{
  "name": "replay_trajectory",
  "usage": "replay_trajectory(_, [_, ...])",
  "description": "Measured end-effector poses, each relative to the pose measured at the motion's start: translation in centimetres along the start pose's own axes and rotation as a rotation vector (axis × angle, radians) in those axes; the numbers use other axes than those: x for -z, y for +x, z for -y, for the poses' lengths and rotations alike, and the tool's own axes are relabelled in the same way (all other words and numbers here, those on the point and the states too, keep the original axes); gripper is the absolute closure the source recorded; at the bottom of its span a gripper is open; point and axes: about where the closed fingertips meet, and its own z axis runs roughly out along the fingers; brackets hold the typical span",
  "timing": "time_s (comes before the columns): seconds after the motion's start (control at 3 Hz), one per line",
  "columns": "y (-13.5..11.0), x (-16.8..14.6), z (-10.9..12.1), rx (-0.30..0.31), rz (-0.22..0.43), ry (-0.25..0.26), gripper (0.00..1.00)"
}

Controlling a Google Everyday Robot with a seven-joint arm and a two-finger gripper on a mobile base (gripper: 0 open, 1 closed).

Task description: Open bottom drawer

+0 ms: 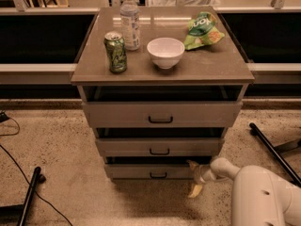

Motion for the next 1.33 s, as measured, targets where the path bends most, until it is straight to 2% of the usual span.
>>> replay_trajectory(0.33, [1.1,-0.6,0.9,-0.007,0.002,0.008,0.18])
replay_trajectory(0.67, [0.9,-0.3,1.3,0.002,0.014,0.026,0.31])
replay_trajectory(1.0, [-0.4,0.6,1.9,0.049,-0.007,0.045,0.36])
replay_trajectory(1.33, [-1.5,0.6,0.5,0.072,-0.036,0.023,0.49])
